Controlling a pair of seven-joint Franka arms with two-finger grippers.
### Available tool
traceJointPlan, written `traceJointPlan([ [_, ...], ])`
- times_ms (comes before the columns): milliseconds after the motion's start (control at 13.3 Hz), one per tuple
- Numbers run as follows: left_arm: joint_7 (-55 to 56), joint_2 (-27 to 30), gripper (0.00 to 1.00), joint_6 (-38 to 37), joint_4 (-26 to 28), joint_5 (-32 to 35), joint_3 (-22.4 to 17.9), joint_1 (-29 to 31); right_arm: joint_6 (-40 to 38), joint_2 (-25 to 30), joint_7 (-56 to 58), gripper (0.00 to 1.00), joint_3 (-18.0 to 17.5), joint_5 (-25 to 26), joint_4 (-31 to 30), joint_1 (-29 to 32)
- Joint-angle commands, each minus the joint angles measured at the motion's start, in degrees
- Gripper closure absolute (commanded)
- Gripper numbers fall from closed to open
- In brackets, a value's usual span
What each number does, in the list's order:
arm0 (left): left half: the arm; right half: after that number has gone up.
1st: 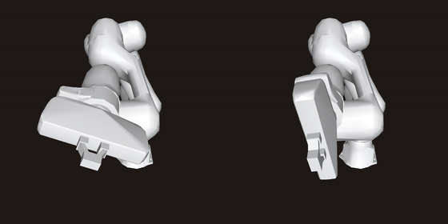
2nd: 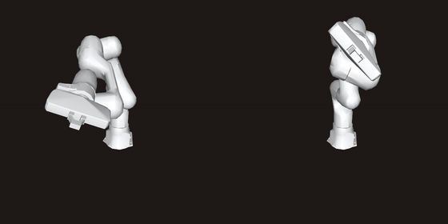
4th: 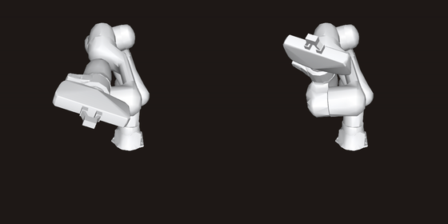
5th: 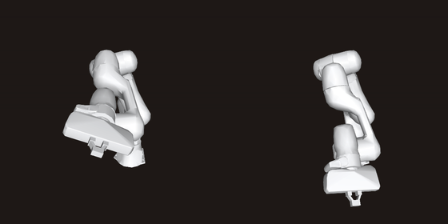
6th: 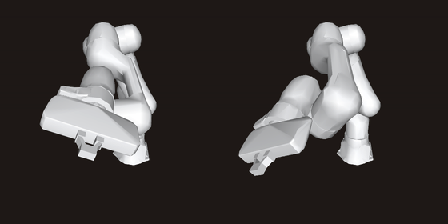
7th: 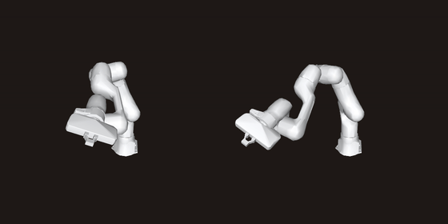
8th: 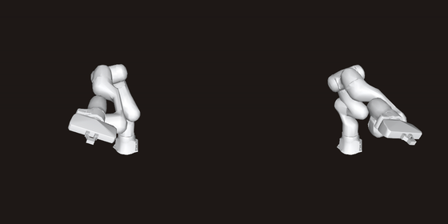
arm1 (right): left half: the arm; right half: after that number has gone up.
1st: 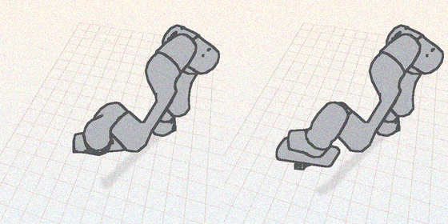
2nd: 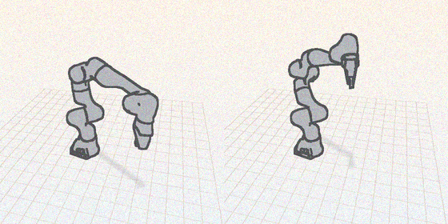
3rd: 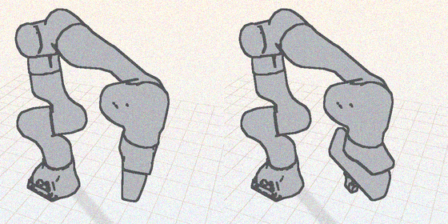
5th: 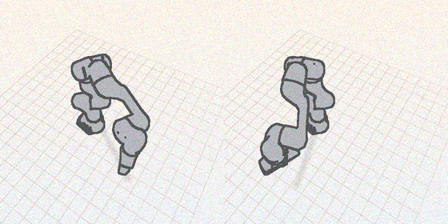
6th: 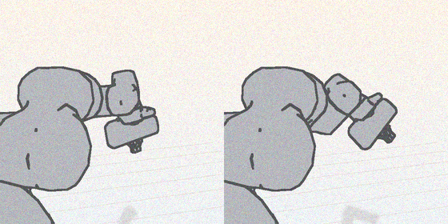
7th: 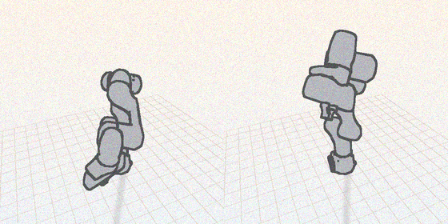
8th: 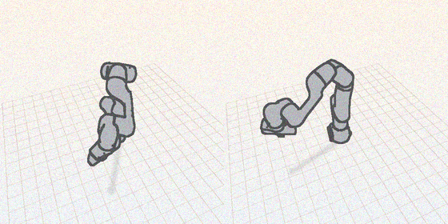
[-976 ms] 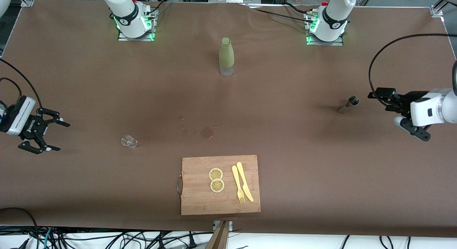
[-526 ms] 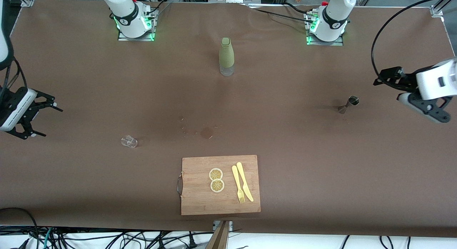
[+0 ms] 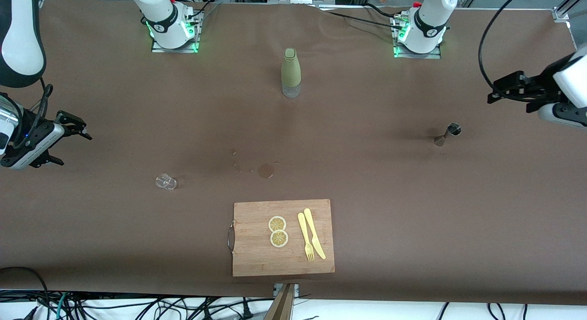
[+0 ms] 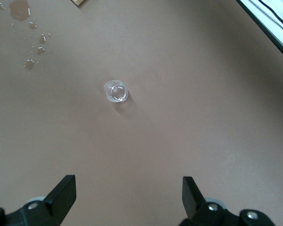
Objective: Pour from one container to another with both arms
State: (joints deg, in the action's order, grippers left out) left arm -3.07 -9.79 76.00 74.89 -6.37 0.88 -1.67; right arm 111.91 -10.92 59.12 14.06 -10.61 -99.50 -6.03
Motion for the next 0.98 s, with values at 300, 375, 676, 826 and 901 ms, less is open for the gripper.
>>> traceJointPlan([
  [300, 10.2, 1.0, 0.00, -3.0, -1.1, 2.1, 3.2, -1.0, 4.4, -0.8, -1.7, 0.00, -0.3, 1.2, -3.0, -0.2],
  [375, 11.7, 0.9, 0.00, -2.7, -1.1, 2.1, 3.9, -1.0, 4.7, -1.0, -1.7, 0.00, -0.3, 1.0, -3.3, -0.2],
  [676, 12.3, 0.6, 0.00, -2.3, -1.1, 2.2, 4.0, -1.1, 4.6, -1.0, -2.4, 0.00, -0.6, 1.1, -3.1, -0.2],
  [826, 10.8, 0.3, 0.00, -2.3, -1.1, 2.2, 3.7, -1.1, 2.7, -0.8, -4.2, 0.00, -0.8, 1.0, -2.6, -0.4],
  [901, 10.5, 0.3, 0.00, -2.3, -1.1, 2.2, 3.9, -1.1, 0.7, -0.7, -6.9, 0.00, -0.7, 1.1, -1.8, -0.7],
])
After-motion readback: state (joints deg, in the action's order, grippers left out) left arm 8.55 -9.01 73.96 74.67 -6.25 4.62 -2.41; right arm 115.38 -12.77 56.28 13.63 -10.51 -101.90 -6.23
